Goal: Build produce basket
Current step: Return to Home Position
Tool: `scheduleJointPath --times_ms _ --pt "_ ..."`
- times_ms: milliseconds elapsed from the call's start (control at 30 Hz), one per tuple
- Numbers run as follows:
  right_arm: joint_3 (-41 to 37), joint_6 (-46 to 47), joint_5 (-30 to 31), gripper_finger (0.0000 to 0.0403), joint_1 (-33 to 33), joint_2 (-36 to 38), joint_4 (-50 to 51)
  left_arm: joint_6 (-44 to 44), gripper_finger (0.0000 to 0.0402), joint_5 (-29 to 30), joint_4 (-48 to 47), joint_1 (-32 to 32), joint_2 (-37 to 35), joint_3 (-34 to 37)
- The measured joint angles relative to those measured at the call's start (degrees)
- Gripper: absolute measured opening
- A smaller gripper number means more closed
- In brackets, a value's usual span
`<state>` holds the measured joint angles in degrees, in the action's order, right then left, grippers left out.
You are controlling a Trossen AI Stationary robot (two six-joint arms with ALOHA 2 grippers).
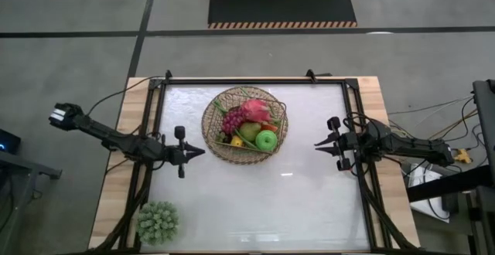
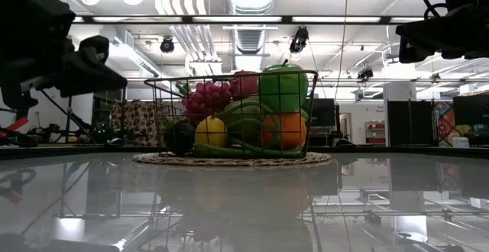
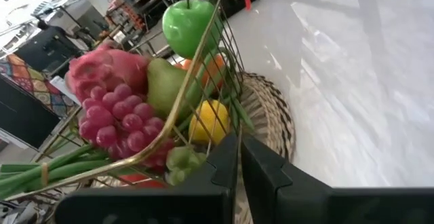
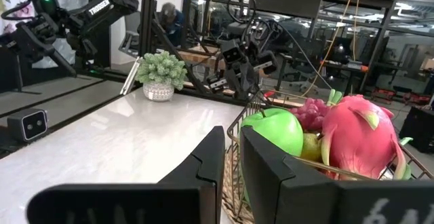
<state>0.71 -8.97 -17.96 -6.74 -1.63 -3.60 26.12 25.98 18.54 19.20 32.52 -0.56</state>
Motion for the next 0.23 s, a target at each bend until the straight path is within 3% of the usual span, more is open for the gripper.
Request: scheduleJointPath --times_ms 233 --pt "0.00 0.00 0.00 0.0038 0.00 0.00 0.00 0.00 0.0003 0.00 0.33 0.00 2.89 0.00"
